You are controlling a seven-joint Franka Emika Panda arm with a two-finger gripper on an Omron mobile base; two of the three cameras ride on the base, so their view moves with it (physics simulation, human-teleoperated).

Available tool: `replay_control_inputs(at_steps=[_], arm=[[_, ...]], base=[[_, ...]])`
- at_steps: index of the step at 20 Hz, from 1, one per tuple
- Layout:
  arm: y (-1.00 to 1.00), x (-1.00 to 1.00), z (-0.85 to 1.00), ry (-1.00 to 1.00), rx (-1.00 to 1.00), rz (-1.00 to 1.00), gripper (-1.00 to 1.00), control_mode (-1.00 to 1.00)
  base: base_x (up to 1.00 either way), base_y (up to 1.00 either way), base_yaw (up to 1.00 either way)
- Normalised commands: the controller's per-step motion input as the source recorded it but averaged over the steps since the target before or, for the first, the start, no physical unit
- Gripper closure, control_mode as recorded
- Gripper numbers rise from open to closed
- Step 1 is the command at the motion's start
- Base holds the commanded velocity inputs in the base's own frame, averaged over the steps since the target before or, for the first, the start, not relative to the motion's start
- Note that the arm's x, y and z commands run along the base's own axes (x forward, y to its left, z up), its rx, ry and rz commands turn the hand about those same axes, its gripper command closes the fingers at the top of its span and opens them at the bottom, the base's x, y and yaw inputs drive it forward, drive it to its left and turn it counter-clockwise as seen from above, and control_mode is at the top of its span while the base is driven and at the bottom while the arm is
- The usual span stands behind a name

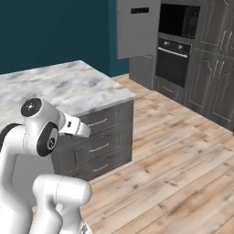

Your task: Pick the kiwi and tangerine from the fridge and place them on the plate next to the blender to make a fruit smoothie.

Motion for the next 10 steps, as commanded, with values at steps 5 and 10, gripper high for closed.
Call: replay_control_inputs(at_steps=[5,10], arm=[[0.00,0.00,0.00,0.00,0.00,0.00,-1.00,1.00],[0.00,0.00,0.00,0.00,0.00,0.00,-1.00,1.00]], base=[[1.00,-1.00,-0.18],[1.00,-0.94,-0.07]])
